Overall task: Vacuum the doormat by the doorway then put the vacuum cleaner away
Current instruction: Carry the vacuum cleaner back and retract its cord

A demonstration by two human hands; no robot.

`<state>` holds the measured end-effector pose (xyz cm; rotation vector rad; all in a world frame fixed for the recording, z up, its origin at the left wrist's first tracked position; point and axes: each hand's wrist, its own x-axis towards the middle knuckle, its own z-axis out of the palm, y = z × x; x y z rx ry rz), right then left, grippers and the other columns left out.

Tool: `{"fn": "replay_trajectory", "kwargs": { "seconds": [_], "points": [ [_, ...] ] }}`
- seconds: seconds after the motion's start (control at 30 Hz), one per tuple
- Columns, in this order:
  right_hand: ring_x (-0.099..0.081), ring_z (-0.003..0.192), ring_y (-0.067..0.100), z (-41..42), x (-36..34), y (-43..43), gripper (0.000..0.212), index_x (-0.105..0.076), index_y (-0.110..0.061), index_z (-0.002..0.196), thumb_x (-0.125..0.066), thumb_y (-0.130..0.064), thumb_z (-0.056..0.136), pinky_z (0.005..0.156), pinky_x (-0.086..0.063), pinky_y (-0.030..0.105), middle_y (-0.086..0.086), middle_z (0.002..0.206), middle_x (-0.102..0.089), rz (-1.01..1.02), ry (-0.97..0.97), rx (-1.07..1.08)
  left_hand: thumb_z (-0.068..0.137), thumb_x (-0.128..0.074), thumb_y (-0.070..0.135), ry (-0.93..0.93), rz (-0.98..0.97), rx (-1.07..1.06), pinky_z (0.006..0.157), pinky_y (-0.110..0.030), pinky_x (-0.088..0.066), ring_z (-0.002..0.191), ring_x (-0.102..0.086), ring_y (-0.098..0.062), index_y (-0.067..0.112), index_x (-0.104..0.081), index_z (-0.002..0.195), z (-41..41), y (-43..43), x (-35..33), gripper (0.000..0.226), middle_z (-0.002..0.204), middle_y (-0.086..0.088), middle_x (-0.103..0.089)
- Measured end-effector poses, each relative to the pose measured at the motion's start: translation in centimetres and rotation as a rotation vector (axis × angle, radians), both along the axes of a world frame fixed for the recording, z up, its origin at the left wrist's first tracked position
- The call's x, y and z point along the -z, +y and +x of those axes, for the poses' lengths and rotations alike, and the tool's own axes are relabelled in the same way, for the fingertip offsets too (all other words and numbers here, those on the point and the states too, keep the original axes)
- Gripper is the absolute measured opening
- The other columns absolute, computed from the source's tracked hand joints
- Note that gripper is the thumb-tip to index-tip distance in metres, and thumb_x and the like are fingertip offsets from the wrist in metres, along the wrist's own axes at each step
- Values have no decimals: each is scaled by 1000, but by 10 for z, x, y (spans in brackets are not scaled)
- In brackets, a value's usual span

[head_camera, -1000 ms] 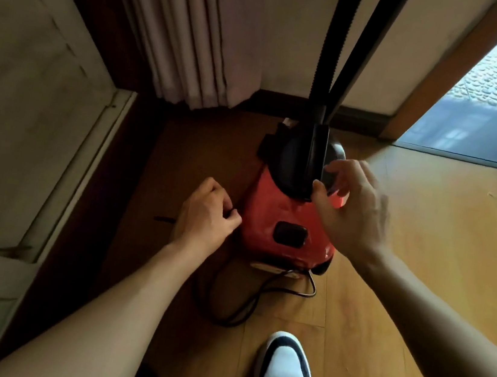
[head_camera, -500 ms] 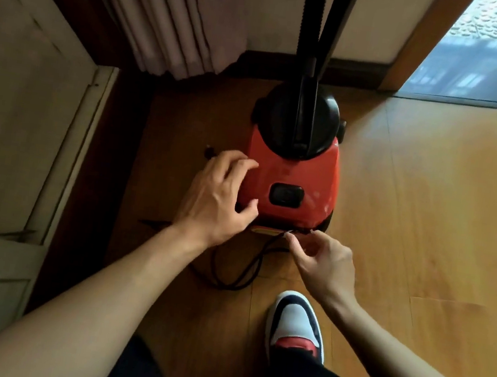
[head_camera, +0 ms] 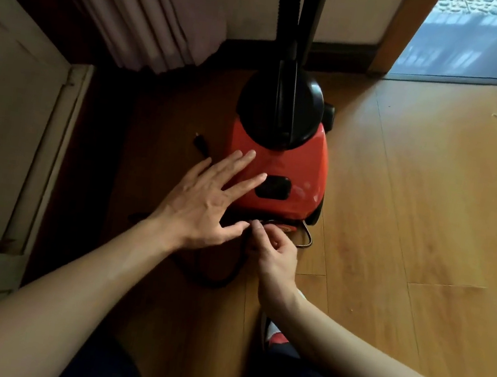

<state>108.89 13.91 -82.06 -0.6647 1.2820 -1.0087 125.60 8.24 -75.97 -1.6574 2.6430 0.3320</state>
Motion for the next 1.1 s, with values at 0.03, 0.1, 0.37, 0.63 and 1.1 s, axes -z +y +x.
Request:
{"fn": "replay_trajectory", "kwargs": {
  "seconds": [0.03, 0.1, 0.37, 0.63, 1.1],
  "points": [
    [-66, 76, 9, 4, 1, 1, 23, -74, -5, 91, -63, -23, 101, 68, -53, 23, 1, 78, -71, 23, -65, -2, 85, -42, 70, 3, -3, 5, 124, -44, -6, 154, 9, -11, 41, -7, 158, 1, -1, 0, 86, 168, 9, 13],
    [-67, 82, 15, 8, 5, 0, 28, -73, -3, 98, -59, -27, 103, 73, -55, 26, 8, 86, -72, 52, -163, -25, 84, -41, 72, 17, -7, 14, 124, -46, -11, 155, 6, -11, 39, -10, 158, 4, -2, 0, 87, 168, 9, 10],
    [-47, 40, 15, 27, 12, -9, 52, -61, -10, 68, -53, -49, 102, 40, -41, 24, 7, 53, -52, 227, -28, -211, 79, -50, 63, 28, -2, 52, 122, -49, -19, 155, 4, -14, 39, -9, 159, 10, -5, 5, 93, 169, 6, 8],
    [-44, 40, 9, 17, 33, -14, 35, -64, -16, 69, -62, -31, 101, 37, -30, 20, 1, 60, -55, 212, 80, -251, 77, -62, 63, 28, -20, 56, 122, -49, -17, 155, 4, -14, 39, -9, 159, 12, -4, 10, 100, 169, 7, 8],
    [-31, 39, 7, -64, 33, -26, 14, -51, -10, 89, -50, -11, 103, 38, -24, 21, -4, 57, -32, 436, 51, -54, 73, -71, 61, 1, -40, 83, 122, -55, -17, 155, -1, -18, 41, -10, 157, 16, -9, 12, 106, 169, 4, 3]
  ]
}}
